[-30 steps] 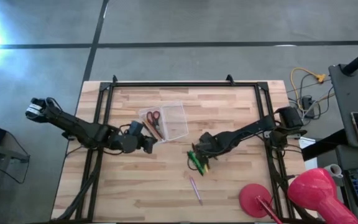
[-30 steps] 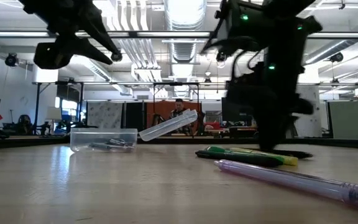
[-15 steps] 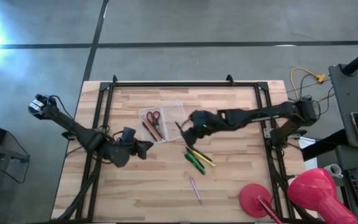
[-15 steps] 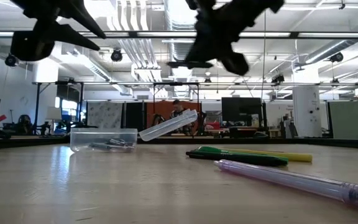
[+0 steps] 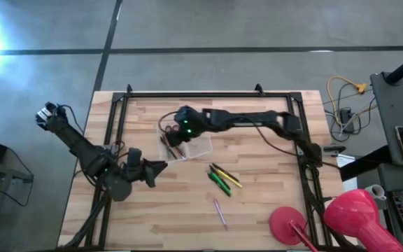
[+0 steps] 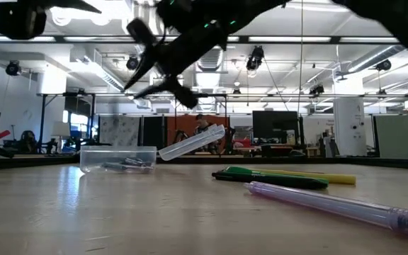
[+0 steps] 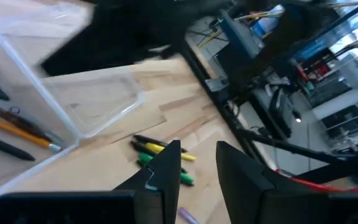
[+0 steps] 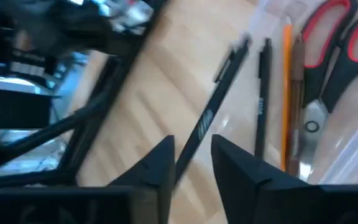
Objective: Pick & place school supplies into a supply box
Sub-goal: Put the violet pen into the transparent supply box
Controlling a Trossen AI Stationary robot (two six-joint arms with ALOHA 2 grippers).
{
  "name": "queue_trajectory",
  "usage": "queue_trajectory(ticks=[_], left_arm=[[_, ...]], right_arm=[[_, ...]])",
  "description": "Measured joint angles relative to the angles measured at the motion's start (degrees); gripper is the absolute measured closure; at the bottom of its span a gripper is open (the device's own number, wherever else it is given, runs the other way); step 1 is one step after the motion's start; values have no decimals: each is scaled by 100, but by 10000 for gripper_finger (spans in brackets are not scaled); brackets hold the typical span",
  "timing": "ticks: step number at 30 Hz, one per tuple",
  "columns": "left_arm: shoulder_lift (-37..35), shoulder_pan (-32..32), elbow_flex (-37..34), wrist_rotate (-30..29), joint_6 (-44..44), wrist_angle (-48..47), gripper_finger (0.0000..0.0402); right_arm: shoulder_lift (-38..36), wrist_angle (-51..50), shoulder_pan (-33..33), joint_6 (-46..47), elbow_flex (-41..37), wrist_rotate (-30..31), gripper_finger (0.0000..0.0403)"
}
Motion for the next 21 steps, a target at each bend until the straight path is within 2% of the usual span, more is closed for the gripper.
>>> queue_trajectory(ticks=[5, 9, 15, 21], left_arm=[[9, -203, 241, -147, 140, -183, 315], [9, -237, 396, -164, 594, -211, 315], [9, -235, 319, -76, 892, -215, 315], [12, -207, 53, 365, 843, -185, 315]], right_arm=[[993, -1736, -128, -184, 1199, -82, 265], [1120, -2659, -141, -763, 1735, 193, 248], [456, -3290, 86, -1859, 1665, 1379, 244], [-734, -3592, 230, -2195, 987, 2108, 244]])
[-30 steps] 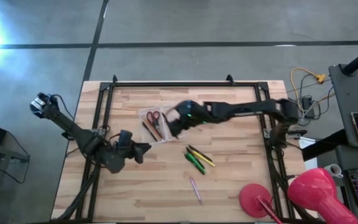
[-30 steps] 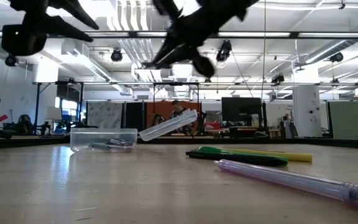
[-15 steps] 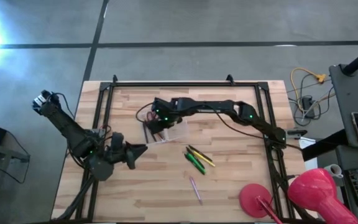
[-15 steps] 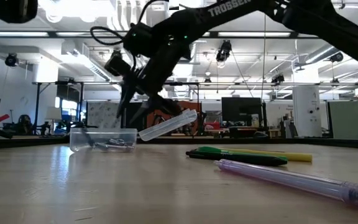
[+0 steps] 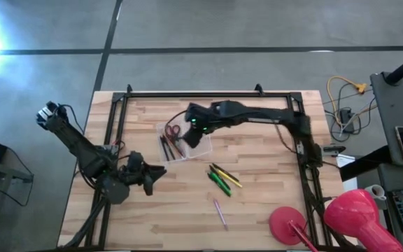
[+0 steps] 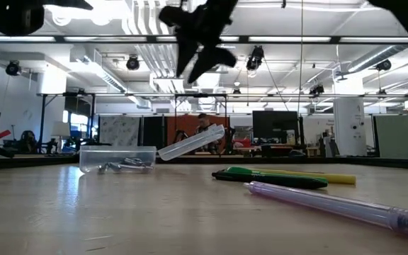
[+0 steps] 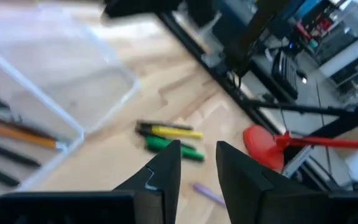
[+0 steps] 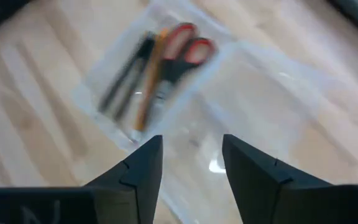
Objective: Pick & place school supplies into a supply box
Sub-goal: Put the violet pen into the transparent supply box
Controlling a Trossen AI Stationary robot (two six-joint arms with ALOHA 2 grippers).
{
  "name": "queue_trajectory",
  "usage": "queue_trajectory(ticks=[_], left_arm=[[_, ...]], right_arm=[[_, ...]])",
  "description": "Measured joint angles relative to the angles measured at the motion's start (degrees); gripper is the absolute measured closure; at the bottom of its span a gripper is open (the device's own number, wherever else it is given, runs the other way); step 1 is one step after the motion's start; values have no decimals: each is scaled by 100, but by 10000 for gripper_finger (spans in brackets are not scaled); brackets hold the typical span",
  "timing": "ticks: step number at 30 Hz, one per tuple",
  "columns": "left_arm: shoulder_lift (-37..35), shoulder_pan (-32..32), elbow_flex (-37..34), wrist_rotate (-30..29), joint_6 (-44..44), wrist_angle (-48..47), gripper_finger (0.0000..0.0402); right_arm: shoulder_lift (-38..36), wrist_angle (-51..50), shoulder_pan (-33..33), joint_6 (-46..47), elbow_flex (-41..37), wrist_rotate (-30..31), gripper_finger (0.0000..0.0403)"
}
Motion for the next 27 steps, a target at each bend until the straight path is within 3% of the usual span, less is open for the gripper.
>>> queue_trajectory(ticks=[4, 7, 12, 19, 27], left_arm=[[203, 140, -129, 765, 322, 290, 315], [621, 254, -104, 1475, 1531, 669, 315], [1450, 591, 429, 1954, 3613, 845, 315], [2906, 1422, 1975, 3575, 6334, 307, 315], [4688, 1703, 4062, 4144, 8851, -614, 315]], right_arm=[[-904, -277, 107, -90, -778, 651, 243], [-1641, -469, 191, -154, -1496, 972, 243], [-2799, -533, 337, -96, -2715, 1019, 243], [-4281, -544, 593, 731, -4144, 996, 243], [-5253, -568, 834, 1151, -5118, 841, 243]])
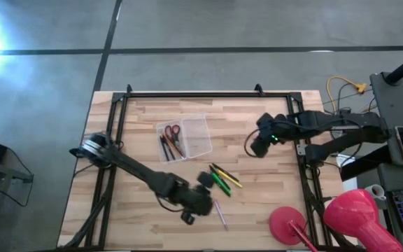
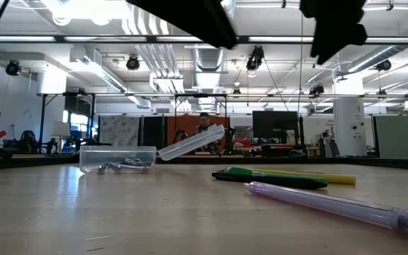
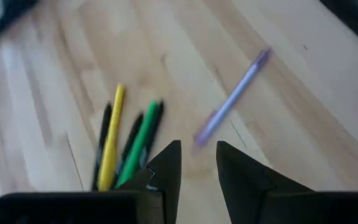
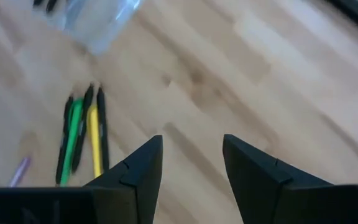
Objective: Pick & place school supplies into a supply box
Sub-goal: Put the violet pen into the transparent supply box
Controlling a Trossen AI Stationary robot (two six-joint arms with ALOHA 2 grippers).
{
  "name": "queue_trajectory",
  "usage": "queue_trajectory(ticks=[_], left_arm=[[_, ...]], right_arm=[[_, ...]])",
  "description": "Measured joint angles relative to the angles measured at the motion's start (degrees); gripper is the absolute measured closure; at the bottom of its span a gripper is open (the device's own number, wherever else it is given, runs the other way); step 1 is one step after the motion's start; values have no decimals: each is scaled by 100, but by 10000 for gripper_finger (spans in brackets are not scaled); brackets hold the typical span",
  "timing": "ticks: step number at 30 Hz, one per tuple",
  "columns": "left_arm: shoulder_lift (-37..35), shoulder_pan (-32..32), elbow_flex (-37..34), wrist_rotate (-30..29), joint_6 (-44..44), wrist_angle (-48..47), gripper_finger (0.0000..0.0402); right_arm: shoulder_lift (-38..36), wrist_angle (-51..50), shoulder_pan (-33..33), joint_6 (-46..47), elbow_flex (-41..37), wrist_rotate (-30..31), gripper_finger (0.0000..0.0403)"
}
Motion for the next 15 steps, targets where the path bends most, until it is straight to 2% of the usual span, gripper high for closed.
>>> queue_trajectory(ticks=[5, 11, 15], left_arm=[[848, 80, 957, 612, 654, -170, 315], [1347, 235, 1435, 848, 1122, -52, 315], [1725, 360, 1600, 1498, 1265, -12, 315]], right_arm=[[-213, -6, 67, 17, -461, -145, 243], [-243, 19, 68, 17, -819, -150, 243], [-244, 19, 67, 32, -967, -149, 243]])
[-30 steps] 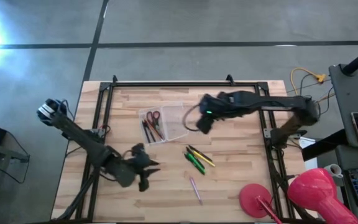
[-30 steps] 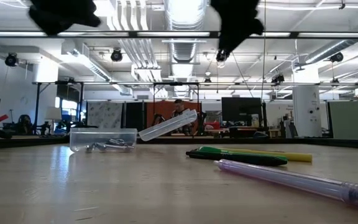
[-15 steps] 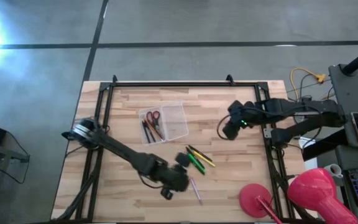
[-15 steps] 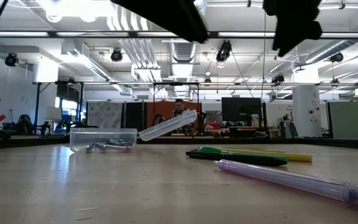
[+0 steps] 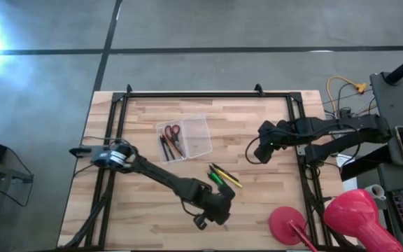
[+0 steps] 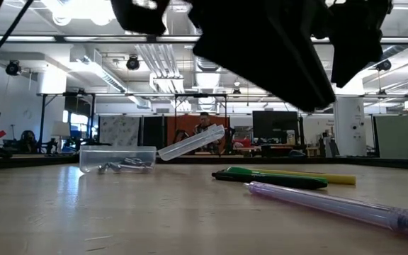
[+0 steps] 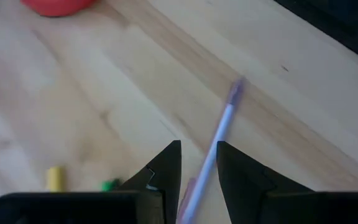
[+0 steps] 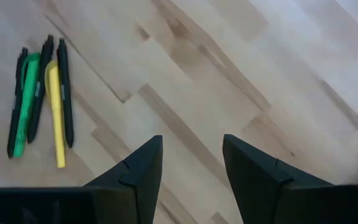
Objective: Pick & place school supplies into a supply box
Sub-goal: Put the violet pen into the transparent supply box
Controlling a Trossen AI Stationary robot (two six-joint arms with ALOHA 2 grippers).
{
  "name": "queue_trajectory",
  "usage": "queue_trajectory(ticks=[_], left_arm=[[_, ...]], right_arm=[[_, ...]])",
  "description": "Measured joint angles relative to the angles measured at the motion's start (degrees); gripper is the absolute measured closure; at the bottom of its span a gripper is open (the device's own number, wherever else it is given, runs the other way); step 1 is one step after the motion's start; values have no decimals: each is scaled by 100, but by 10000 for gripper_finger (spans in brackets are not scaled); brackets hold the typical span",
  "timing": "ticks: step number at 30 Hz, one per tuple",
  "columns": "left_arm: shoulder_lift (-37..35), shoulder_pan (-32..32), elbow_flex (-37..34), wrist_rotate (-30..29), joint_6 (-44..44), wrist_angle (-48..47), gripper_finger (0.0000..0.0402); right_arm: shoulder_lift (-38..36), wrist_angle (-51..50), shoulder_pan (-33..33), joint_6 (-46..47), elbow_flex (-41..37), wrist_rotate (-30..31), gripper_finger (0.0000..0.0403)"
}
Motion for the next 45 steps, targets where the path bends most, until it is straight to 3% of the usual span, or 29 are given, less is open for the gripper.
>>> queue_trajectory(ticks=[9, 13, 17, 21, 23, 29, 37, 45], left_arm=[[568, 23, 18, 474, 345, -107, 315], [655, 43, -102, 422, 226, -355, 320], [620, 112, -227, 422, -264, -692, 356], [336, 117, -191, 283, -190, -801, 392], [210, 155, -115, 55, -175, -428, 395], [185, 573, -14, -99, -23, 257, 349], [336, 721, -20, 968, 208, 777, 255], [625, 698, -217, 1172, 194, 926, 245]], right_arm=[[-1, 0, 1, -16, -40, -1, 243], [-1, 3, -3, -23, -35, 8, 243], [1, 14, -1, 30, -70, 8, 243], [0, 21, -3, 214, -83, 20, 243], [0, 23, -3, 246, -90, 19, 243], [1, 84, -3, 451, -90, 45, 243], [1, 44, -3, 546, -94, 38, 243], [1, 20, -3, 550, -110, 79, 243]])
